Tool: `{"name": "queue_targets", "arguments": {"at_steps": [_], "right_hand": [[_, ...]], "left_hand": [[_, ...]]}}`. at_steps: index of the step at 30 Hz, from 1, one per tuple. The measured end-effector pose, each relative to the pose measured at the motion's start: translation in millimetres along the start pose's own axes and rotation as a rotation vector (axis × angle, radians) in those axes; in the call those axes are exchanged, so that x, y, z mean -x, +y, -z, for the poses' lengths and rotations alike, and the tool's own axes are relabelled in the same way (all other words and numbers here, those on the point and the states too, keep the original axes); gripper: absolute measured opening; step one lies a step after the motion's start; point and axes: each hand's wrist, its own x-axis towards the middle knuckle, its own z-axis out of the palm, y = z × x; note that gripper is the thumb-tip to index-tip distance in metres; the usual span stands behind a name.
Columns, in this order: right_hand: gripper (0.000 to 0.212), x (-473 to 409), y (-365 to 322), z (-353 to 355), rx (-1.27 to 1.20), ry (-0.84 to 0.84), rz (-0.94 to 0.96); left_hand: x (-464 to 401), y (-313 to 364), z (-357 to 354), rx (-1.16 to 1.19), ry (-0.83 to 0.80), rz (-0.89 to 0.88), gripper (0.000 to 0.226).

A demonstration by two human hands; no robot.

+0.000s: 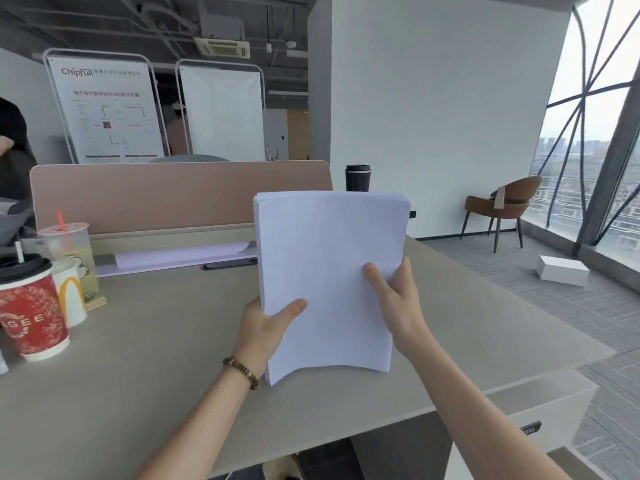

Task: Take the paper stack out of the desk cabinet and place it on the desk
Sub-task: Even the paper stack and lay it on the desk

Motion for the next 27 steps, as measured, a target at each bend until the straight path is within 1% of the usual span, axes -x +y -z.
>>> {"name": "queue_targets", "arguments": {"at_steps": [2,4,7,11,14,19,23,27], "right_hand": [[0.032,-1.7,-0.9,2.2,-0.011,-0.008,0.031],[0.028,0.8,7.5,5.9,-0.017,-0.035,0.031],[0.02,10.6,32.1,11.2,0.007,-0.092,-0.024],[0.018,20.2,55.1,13.6,0.024,-0.085,-0.074],[0.02,22.0,59.7,12.0,0.019,-0.068,-0.084],[0.023,19.4,62.1,14.0,0.036,-0.091,-0.046],[0.03,29.0,76.6,18.4,0.056,-0.165,-0.107],[0.026,29.5,81.0,23.1,0.095,-0.182,-0.131]], "left_hand": [[-2.7,0.7,-0.2,0.014,-0.017,0.008,0.015],[-0.1,-7.8,-0.4,0.043,-0.033,0.061,0.016],[7.0,-22.1,-0.1,0.033,-0.059,0.145,0.017],[7.6,-26.4,2.9,-0.004,-0.086,0.147,0.02],[9.7,-29.6,4.7,-0.021,-0.089,0.167,0.022],[6.6,-30.3,5.0,-0.074,-0.06,0.116,0.018],[10.6,-31.7,3.2,-0.083,-0.043,0.133,0.013],[7.1,-27.0,0.3,-0.066,-0.032,0.141,0.015]]}}
